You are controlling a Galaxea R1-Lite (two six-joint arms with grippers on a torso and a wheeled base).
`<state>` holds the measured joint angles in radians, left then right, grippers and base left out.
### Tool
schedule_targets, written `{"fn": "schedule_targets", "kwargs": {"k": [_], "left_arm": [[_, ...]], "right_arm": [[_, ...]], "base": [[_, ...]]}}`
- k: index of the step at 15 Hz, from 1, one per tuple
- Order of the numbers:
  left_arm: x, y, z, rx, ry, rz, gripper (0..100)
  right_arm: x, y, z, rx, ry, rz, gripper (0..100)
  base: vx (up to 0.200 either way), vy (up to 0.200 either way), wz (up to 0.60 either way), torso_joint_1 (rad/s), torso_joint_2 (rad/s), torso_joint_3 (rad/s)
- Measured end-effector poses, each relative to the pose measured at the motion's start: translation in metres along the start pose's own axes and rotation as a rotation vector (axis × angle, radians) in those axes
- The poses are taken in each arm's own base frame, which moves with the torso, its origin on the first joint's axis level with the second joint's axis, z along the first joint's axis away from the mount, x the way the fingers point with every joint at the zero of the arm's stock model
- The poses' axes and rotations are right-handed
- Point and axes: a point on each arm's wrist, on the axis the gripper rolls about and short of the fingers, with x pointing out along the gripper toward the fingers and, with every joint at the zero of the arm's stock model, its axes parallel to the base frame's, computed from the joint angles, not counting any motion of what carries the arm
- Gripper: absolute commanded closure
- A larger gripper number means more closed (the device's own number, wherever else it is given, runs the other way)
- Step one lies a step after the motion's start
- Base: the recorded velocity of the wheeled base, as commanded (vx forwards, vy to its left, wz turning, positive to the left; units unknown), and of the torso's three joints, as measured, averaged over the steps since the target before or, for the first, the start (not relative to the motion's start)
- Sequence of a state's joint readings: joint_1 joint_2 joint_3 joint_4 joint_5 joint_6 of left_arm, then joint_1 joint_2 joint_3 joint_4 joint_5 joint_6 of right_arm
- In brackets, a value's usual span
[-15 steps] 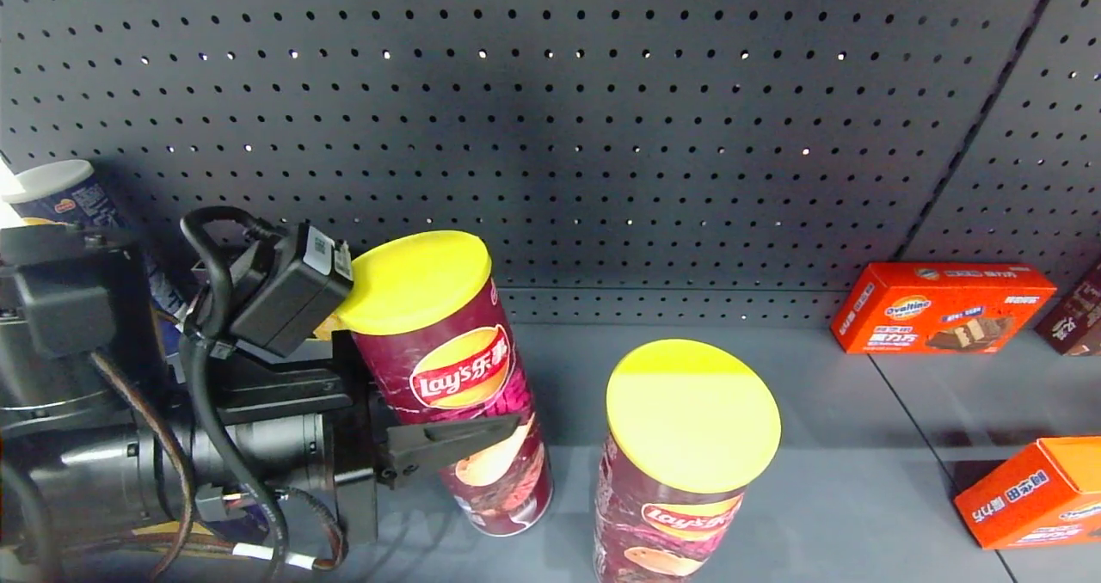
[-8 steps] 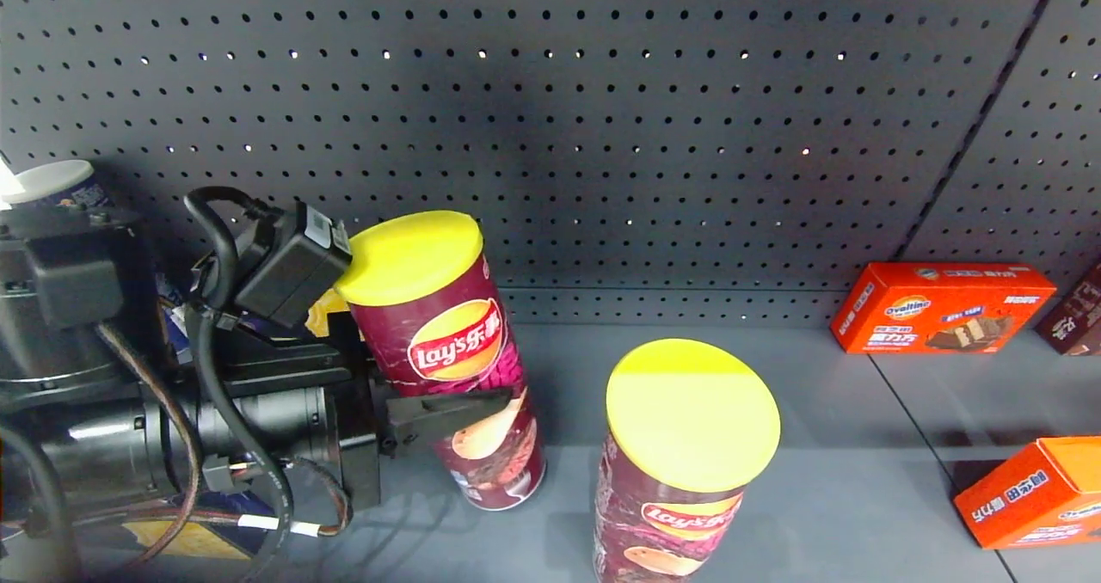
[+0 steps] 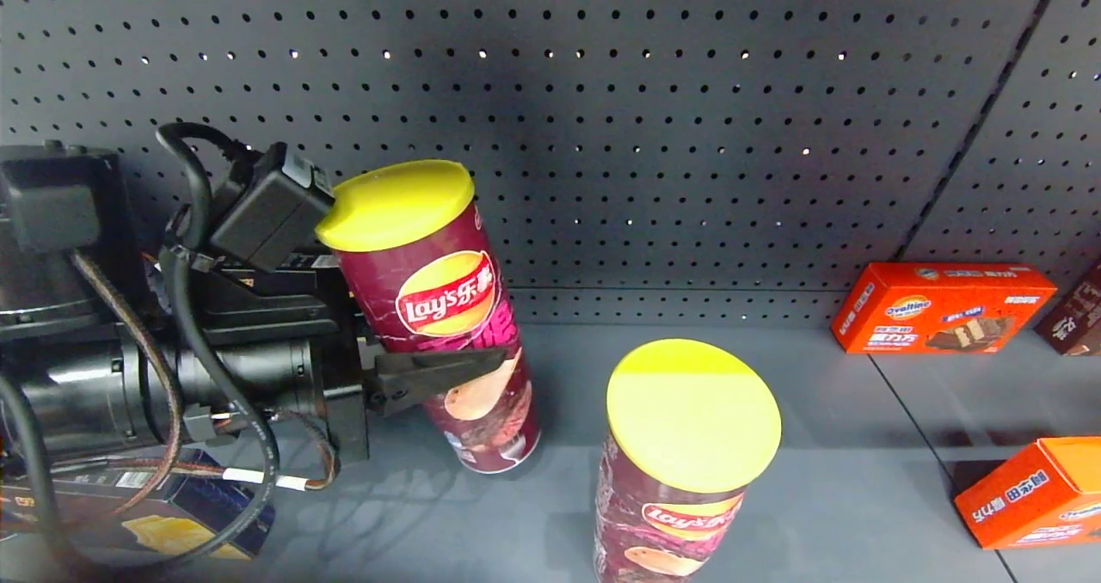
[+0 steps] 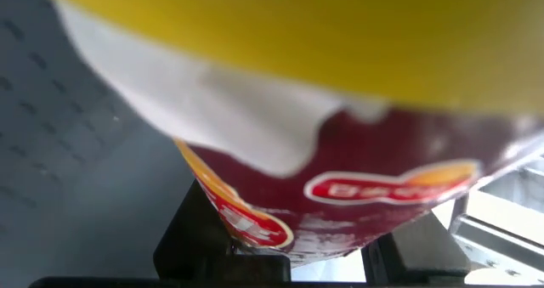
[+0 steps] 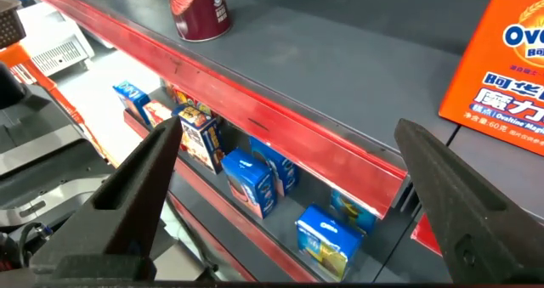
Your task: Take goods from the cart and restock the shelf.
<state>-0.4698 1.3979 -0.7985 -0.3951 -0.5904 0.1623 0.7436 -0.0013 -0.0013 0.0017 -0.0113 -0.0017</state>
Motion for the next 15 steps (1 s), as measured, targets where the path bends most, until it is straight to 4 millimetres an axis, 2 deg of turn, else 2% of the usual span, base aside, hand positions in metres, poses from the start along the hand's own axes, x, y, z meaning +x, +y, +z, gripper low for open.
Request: {"fn": "schedule_targets", "kwargs": {"k": [4,8,12,15], "left_arm": [[0.016,0.008,0.000,0.072,0.020,-0.015,100],[0.043,0.025,0.001,0.085,0.030,-0.024,100],[0.069,0.039,0.004,0.094,0.005,-0.141,100],[0.084,0.050,0.006,0.120,-0.002,-0.148,100]], "right_arm": [[0.000,0.000,0.000,0.000,0.000,0.000,0],[0.000,0.000,0.000,0.000,0.000,0.000,0],[0.000,0.000,0.000,0.000,0.000,0.000,0],[0.000,0.000,0.000,0.000,0.000,-0.001,0]], "base": [[0.000,0.000,0.00,0.000,0.00,0.000],[0.000,0.000,0.00,0.000,0.00,0.000],[0.000,0.000,0.00,0.000,0.00,0.000],[0.000,0.000,0.00,0.000,0.00,0.000]]}}
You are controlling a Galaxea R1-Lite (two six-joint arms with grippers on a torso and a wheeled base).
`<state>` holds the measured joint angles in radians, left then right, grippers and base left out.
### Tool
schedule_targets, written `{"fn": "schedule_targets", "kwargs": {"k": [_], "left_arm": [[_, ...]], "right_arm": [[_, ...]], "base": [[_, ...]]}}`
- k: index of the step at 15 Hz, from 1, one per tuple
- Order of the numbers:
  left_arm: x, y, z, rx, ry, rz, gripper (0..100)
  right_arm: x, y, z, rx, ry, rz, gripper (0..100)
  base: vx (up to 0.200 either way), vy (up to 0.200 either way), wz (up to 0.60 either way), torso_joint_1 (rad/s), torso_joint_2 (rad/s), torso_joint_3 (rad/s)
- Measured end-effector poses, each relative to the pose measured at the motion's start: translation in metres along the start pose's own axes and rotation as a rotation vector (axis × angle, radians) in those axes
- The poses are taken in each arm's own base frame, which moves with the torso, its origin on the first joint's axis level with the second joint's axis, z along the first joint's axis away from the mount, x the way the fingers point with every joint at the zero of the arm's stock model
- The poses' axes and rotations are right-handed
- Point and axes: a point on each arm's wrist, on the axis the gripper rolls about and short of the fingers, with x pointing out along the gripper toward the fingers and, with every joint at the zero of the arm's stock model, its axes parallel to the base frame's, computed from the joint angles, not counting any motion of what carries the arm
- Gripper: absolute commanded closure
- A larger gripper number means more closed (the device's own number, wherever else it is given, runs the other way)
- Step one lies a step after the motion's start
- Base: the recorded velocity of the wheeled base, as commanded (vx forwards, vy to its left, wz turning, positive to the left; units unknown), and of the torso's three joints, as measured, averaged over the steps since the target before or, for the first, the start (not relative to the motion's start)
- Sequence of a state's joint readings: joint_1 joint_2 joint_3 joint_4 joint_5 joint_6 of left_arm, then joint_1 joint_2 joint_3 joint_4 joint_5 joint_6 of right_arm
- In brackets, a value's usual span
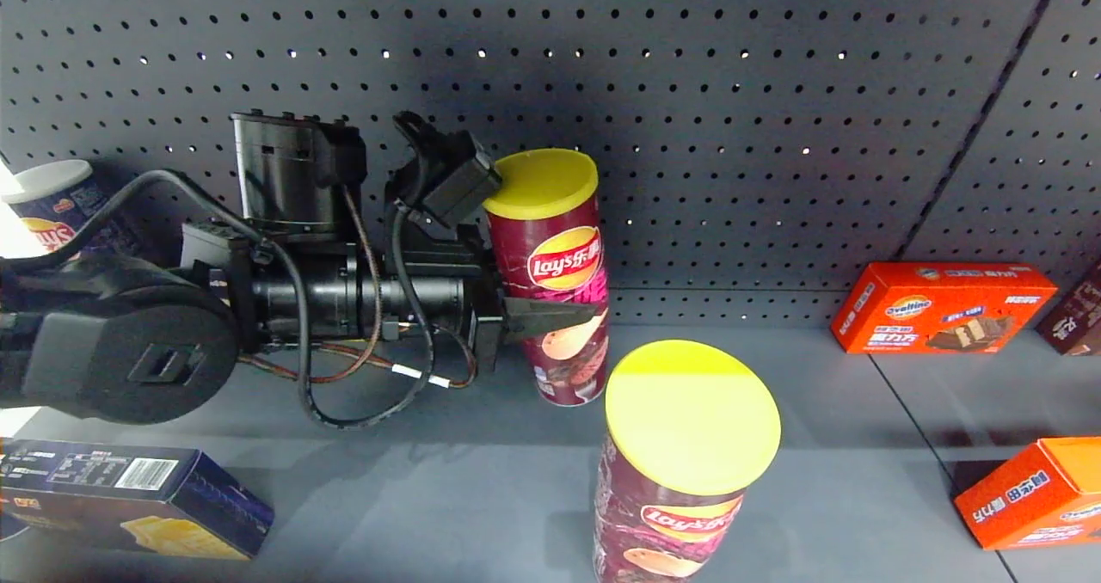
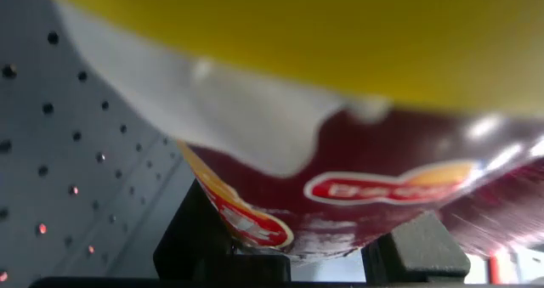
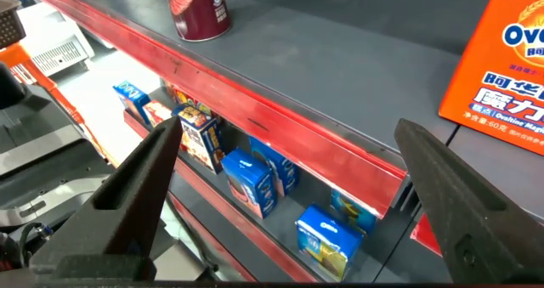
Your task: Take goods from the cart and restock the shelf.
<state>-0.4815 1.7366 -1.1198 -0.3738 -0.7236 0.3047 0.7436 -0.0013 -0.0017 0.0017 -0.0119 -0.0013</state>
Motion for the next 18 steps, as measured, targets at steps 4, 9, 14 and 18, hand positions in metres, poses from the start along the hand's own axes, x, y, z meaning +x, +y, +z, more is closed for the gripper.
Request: {"fn": "schedule_targets", "kwargs": {"k": [4,9,14,18], "left_arm": [[0.012,0.013,0.000,0.035,0.049,-0.026,100],[0.024,0.024,0.001,0.039,0.050,-0.043,100],[0.033,0.028,-0.007,0.030,0.064,-0.053,100],[0.040,0.033,-0.010,0.044,0.066,-0.054,100]], "right_arm": [[0.000,0.000,0.000,0.000,0.000,0.000,0],[0.000,0.000,0.000,-0.001,0.000,0.000,0],[0.000,0.000,0.000,0.000,0.000,0.000,0],[0.000,0.000,0.000,0.000,0.000,0.000,0]], "base": [[0.000,0.000,0.00,0.000,0.00,0.000],[0.000,0.000,0.00,0.000,0.00,0.000],[0.000,0.000,0.00,0.000,0.00,0.000],[0.000,0.000,0.00,0.000,0.00,0.000]]}}
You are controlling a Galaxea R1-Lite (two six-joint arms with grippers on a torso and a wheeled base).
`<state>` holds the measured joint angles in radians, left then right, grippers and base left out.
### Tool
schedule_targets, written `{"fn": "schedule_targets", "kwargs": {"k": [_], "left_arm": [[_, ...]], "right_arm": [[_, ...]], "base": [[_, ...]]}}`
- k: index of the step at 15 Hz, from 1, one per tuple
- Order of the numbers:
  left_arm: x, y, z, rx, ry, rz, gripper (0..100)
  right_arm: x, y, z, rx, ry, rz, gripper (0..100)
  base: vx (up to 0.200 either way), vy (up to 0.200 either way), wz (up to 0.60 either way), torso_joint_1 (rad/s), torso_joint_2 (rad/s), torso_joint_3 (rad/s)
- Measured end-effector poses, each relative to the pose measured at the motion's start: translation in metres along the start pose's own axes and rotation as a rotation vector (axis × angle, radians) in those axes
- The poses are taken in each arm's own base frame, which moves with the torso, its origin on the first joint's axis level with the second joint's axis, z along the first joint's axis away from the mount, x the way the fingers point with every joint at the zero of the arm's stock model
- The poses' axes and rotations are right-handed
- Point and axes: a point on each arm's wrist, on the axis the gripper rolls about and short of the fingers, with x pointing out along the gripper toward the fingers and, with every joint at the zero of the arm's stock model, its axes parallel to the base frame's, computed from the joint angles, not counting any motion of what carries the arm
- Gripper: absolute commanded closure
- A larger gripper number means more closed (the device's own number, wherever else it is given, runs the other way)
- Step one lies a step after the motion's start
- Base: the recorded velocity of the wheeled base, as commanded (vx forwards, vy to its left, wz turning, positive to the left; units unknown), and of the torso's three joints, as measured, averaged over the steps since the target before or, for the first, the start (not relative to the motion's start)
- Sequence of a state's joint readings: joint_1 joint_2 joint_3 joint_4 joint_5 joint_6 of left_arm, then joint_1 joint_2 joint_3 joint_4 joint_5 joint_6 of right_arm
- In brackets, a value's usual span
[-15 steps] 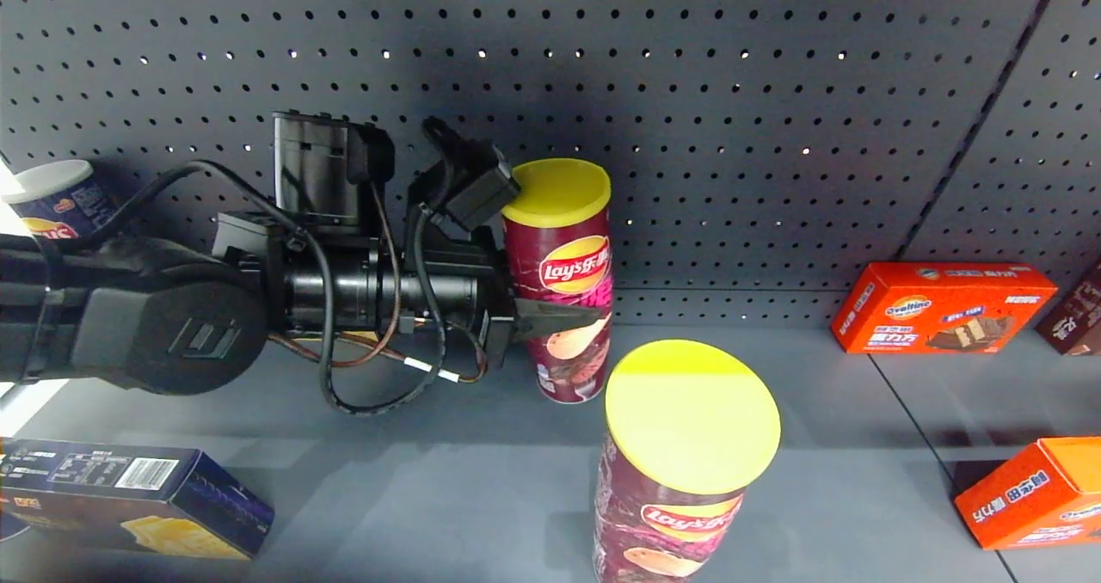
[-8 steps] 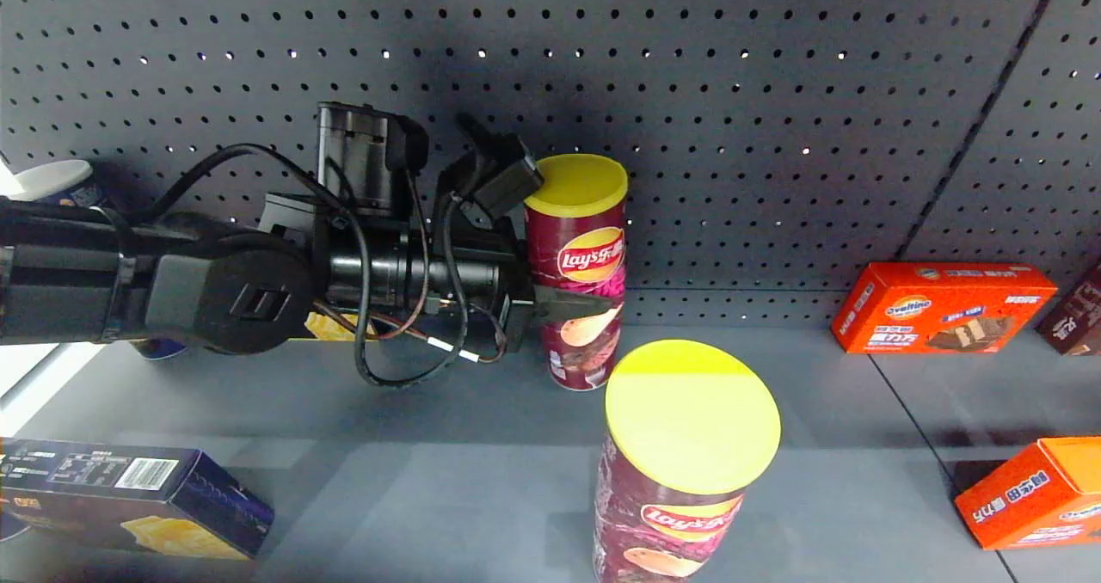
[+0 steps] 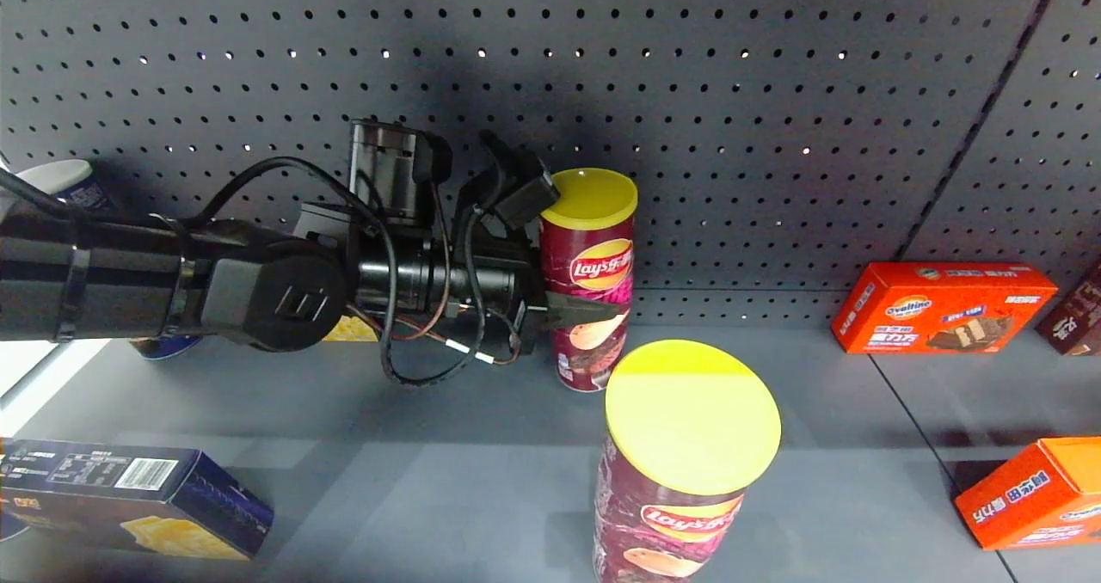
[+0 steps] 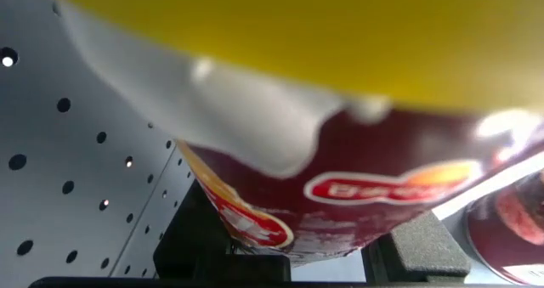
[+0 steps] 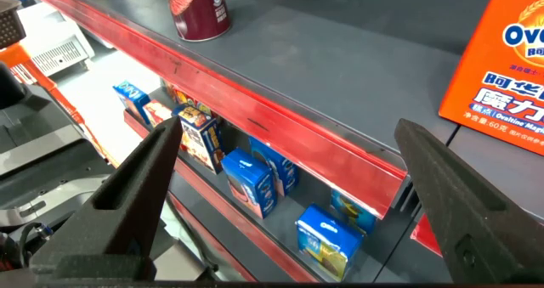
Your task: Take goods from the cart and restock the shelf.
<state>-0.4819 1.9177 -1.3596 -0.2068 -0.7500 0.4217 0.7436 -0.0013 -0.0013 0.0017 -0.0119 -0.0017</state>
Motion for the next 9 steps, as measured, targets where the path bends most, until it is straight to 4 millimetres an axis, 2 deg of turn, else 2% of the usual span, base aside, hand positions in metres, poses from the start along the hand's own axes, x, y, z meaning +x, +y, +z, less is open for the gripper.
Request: {"fn": "schedule_targets", "kwargs": {"k": [4,5,9], "left_arm": [[0.0059,0.0028,-0.0035,-0.001,0.005,-0.003,100],[0.0071,0.0027,-0.0044,0.004,0.006,-0.005,0],[0.0090,0.0020,-0.0098,0.020,0.019,-0.003,0]], "right_arm": [[0.0000,0.0000,0.0000,0.000,0.000,0.000,0],[0.0000,0.0000,0.0000,0.000,0.000,0.000,0],[0.0000,0.0000,0.0001,0.000,0.000,0.000,0]], "base": [[0.000,0.000,0.00,0.000,0.00,0.000],[0.000,0.000,0.00,0.000,0.00,0.000],[0.000,0.000,0.00,0.000,0.00,0.000]]}}
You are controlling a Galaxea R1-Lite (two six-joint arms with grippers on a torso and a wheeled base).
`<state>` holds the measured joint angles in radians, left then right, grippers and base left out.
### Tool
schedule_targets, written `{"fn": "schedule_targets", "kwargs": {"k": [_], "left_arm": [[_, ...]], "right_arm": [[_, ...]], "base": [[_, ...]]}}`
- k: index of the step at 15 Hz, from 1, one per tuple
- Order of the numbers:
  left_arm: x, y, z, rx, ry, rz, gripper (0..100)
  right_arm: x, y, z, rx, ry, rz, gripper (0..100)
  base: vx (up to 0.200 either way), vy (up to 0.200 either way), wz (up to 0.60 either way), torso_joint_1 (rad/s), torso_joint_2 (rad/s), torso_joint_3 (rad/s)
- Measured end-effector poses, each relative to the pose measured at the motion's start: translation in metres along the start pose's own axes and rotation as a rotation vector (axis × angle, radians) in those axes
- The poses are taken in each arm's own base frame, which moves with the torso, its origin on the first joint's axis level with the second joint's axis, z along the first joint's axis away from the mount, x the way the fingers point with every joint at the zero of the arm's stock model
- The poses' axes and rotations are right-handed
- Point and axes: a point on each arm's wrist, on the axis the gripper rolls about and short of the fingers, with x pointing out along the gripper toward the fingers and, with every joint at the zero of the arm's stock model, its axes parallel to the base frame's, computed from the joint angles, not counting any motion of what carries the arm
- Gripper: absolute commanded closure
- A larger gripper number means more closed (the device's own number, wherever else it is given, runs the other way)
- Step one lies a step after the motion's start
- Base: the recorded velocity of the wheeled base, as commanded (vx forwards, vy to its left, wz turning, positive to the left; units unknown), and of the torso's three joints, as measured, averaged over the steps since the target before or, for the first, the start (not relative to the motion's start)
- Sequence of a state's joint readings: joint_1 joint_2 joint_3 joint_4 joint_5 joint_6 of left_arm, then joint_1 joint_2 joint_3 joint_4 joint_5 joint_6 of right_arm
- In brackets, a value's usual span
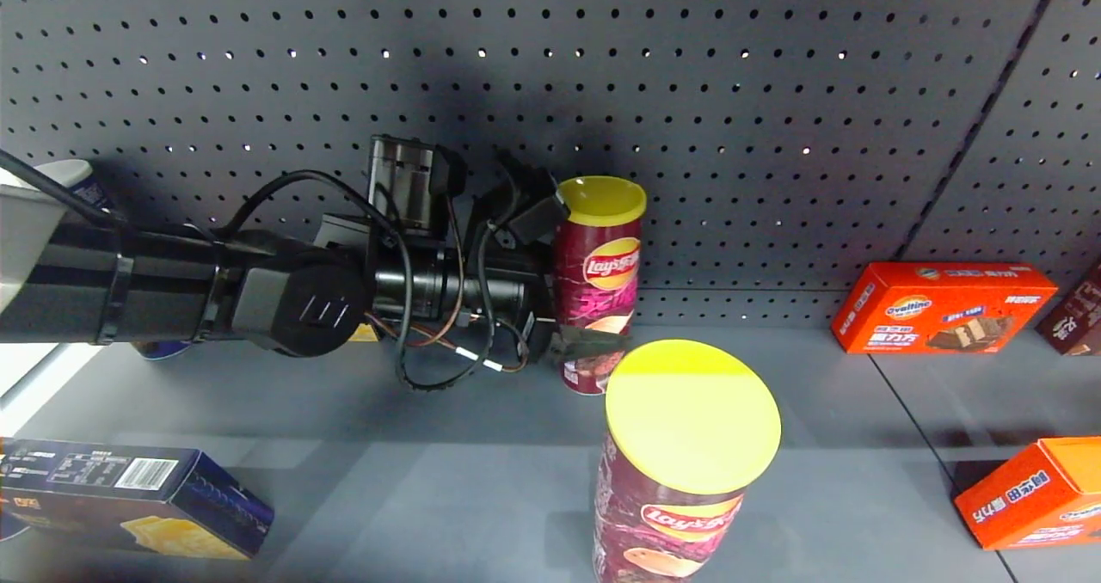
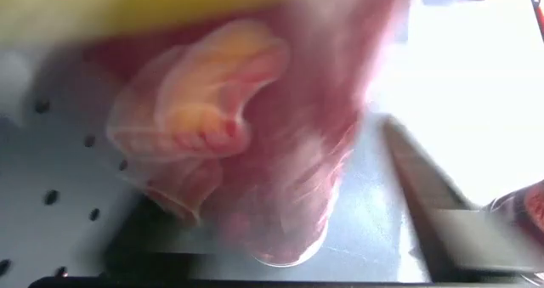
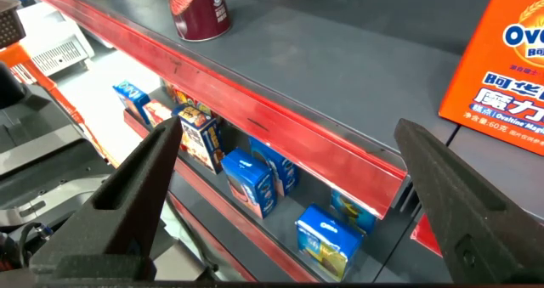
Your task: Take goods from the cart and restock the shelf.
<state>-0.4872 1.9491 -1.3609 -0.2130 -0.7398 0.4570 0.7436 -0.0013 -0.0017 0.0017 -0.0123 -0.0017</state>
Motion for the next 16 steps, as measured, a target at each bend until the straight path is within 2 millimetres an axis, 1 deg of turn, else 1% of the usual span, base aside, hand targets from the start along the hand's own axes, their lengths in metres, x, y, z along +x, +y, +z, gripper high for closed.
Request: {"fn": "schedule_targets", "kwargs": {"k": [3,8,9,11,13,14,16], "left_arm": [[-0.006,-0.004,-0.005,-0.009,0.017,0.012,0],[-0.033,-0.023,-0.010,-0.004,0.050,0.116,0],[-0.037,-0.029,-0.013,-0.004,0.063,0.147,0],[-0.047,-0.040,-0.025,-0.008,0.122,0.289,0],[-0.052,-0.045,-0.023,-0.008,0.106,0.394,0],[-0.054,-0.047,-0.023,-0.012,0.102,0.413,0],[-0.054,-0.047,-0.020,-0.028,0.112,0.507,0]], "right_arm": [[0.000,0.000,0.000,0.000,0.000,0.001,0],[0.000,0.000,0.000,-0.001,0.000,0.001,0],[0.000,0.000,0.000,0.000,0.000,0.001,0],[0.000,0.000,0.000,0.000,0.000,0.000,0],[0.000,0.000,0.000,0.000,0.000,0.001,0],[0.000,0.000,0.000,-0.001,0.000,0.001,0],[0.000,0.000,0.000,0.000,0.000,0.000,0]], "base": [[0.000,0.000,0.00,0.000,0.00,0.000],[0.000,0.000,0.00,0.000,0.00,0.000],[0.000,0.000,0.00,0.000,0.00,0.000],[0.000,0.000,0.00,0.000,0.00,0.000],[0.000,0.000,0.00,0.000,0.00,0.000],[0.000,0.000,0.00,0.000,0.00,0.000],[0.000,0.000,0.00,0.000,0.00,0.000]]}}
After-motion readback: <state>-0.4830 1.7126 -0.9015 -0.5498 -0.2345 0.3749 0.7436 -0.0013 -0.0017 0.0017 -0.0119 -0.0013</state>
